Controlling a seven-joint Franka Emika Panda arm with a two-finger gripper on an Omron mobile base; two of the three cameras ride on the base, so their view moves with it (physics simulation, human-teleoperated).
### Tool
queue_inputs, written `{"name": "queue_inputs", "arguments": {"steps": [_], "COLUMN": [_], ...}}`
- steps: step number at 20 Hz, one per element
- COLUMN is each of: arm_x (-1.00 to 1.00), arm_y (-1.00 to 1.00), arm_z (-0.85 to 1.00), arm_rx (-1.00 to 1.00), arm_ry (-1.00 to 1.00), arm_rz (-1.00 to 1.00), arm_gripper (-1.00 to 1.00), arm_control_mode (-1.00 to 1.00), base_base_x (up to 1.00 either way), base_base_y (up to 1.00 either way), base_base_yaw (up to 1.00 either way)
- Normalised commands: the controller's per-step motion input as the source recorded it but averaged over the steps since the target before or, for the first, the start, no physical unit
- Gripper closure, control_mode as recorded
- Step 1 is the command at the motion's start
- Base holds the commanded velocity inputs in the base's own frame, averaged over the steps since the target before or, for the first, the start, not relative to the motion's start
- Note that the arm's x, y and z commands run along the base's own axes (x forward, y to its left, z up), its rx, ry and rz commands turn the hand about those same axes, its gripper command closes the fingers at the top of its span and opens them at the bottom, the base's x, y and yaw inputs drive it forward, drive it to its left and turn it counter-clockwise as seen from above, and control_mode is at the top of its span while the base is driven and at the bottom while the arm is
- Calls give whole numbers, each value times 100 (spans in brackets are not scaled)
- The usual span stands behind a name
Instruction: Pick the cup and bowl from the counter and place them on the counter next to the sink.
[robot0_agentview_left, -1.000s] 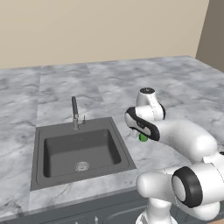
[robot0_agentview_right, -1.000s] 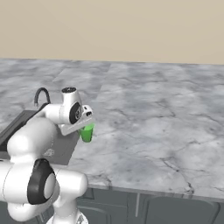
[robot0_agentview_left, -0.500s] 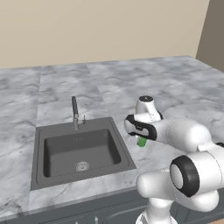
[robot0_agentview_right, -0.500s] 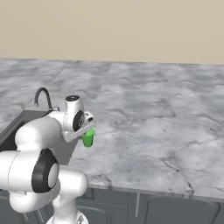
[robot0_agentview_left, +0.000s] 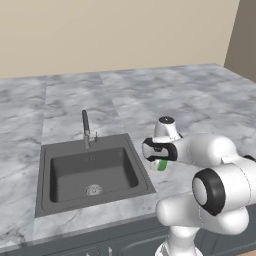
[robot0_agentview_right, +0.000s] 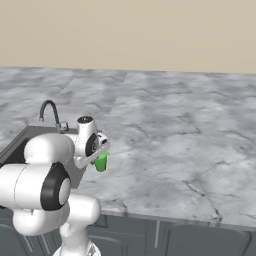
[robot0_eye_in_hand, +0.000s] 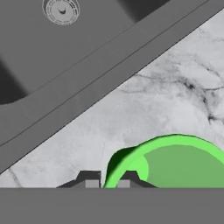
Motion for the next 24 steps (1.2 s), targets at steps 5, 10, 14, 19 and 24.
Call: {"name": "queue_inputs", "arguments": {"steps": [5,10,14,19,24], "arm_x": [0,0,0,0,0], "arm_y": [9,1,23,0,-1], "arm_z": [-18,0,0,0,19], "arm_rx": [0,0,-1,0,0], "arm_ry": [0,0,0,0,0], "arm_rz": [6,0,0,0,0], "arm_gripper": [100,100,-100,-100,-100], "arm_control_mode": [-100,-100,-100,-100,-100], "base_base_x": [0,0,0,0,0], "base_base_y": [0,0,0,0,0], "base_base_yaw": [0,0,0,0,0]}}
